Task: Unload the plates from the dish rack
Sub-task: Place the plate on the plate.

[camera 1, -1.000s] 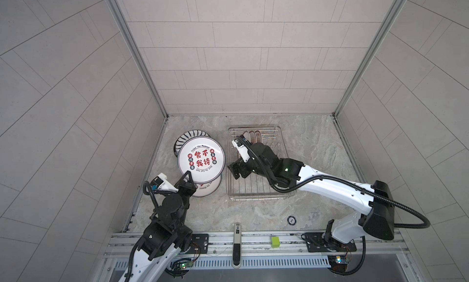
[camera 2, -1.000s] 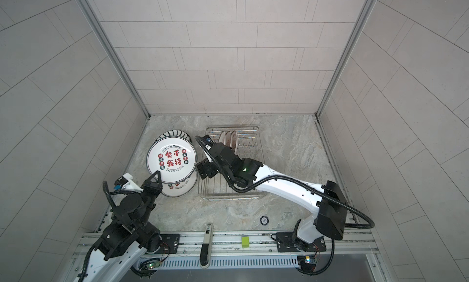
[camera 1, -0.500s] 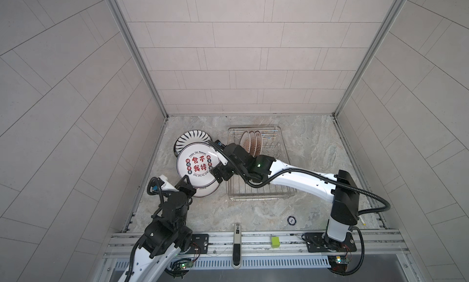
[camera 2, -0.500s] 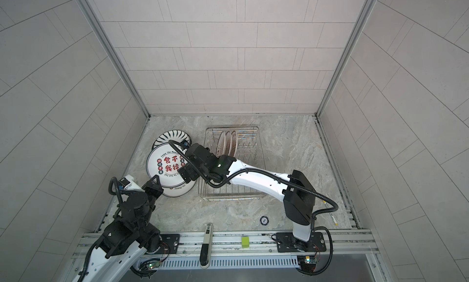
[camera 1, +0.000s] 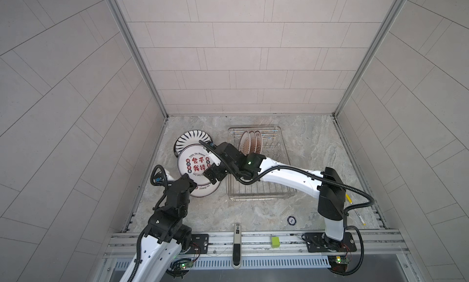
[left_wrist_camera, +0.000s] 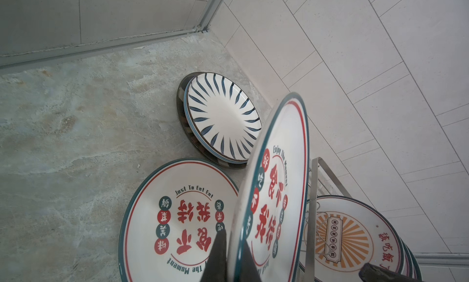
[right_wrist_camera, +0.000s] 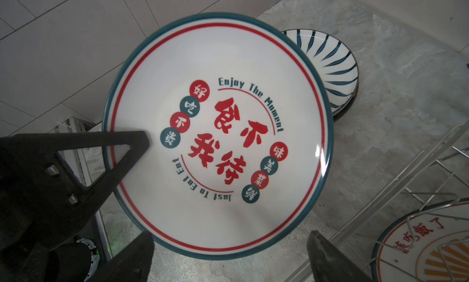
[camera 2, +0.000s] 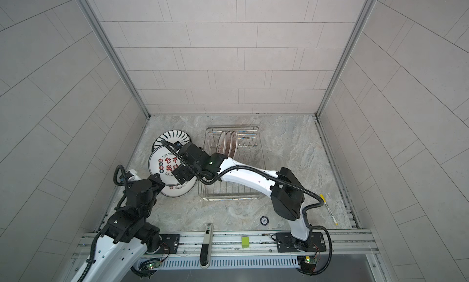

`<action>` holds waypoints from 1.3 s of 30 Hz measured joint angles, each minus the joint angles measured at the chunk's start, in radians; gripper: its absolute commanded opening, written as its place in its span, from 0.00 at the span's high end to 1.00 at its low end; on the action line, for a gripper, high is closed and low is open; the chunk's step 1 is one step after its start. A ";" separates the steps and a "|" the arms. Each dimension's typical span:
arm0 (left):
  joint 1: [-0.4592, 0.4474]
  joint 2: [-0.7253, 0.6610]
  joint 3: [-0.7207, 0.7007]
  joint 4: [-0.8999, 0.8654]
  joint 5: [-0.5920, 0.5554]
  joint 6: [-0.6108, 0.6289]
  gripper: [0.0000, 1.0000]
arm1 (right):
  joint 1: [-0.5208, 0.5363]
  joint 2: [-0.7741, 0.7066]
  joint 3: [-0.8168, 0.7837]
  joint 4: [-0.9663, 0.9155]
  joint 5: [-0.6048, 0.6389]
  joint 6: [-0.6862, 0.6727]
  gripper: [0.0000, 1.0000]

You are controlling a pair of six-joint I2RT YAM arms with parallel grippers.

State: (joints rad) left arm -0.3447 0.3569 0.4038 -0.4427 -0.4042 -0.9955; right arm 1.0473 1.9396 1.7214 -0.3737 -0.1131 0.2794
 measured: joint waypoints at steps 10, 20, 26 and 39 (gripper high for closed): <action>0.238 0.187 -0.009 0.086 0.195 -0.056 1.00 | -0.002 0.074 0.063 -0.042 -0.066 -0.013 0.04; 0.343 0.290 -0.049 0.171 0.370 -0.096 1.00 | -0.027 0.146 0.117 -0.052 -0.116 -0.014 0.04; 0.344 0.320 -0.100 0.198 0.423 -0.123 1.00 | -0.039 0.188 0.148 -0.065 -0.134 -0.014 0.04; 0.344 0.280 -0.169 0.230 0.427 -0.176 1.00 | -0.050 0.217 0.170 -0.069 -0.153 -0.014 0.05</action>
State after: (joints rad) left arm -0.0002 0.6365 0.2348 -0.2127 0.0227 -1.1713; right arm 0.9974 2.1567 1.8915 -0.4431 -0.2661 0.2657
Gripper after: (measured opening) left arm 0.076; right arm 0.951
